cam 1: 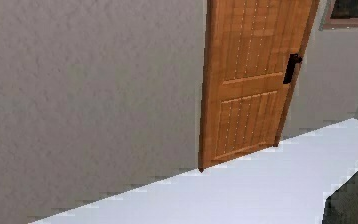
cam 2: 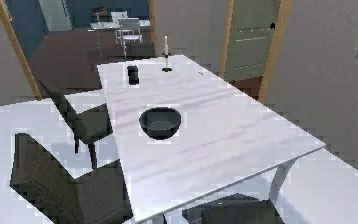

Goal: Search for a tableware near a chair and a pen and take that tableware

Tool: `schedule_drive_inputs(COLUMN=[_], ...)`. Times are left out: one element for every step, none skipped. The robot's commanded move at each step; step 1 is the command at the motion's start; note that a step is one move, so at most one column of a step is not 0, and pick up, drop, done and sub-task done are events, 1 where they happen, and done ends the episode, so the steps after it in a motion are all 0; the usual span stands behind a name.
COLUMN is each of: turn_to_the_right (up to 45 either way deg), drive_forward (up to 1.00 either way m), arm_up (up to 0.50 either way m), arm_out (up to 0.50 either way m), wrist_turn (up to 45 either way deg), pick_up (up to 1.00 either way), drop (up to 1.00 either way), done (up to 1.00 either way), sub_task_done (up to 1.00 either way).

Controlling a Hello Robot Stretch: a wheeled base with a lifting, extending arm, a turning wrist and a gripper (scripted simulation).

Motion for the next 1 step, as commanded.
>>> schedule_drive_inputs(turn_to_the_right=[0.0], drive_forward=[0.0], arm_up=[0.5], arm_out=[0.0], wrist_turn=[0.0], pick_up=[0.0], drop=[0.0], done=[0.0], sub_task_done=[0.0])
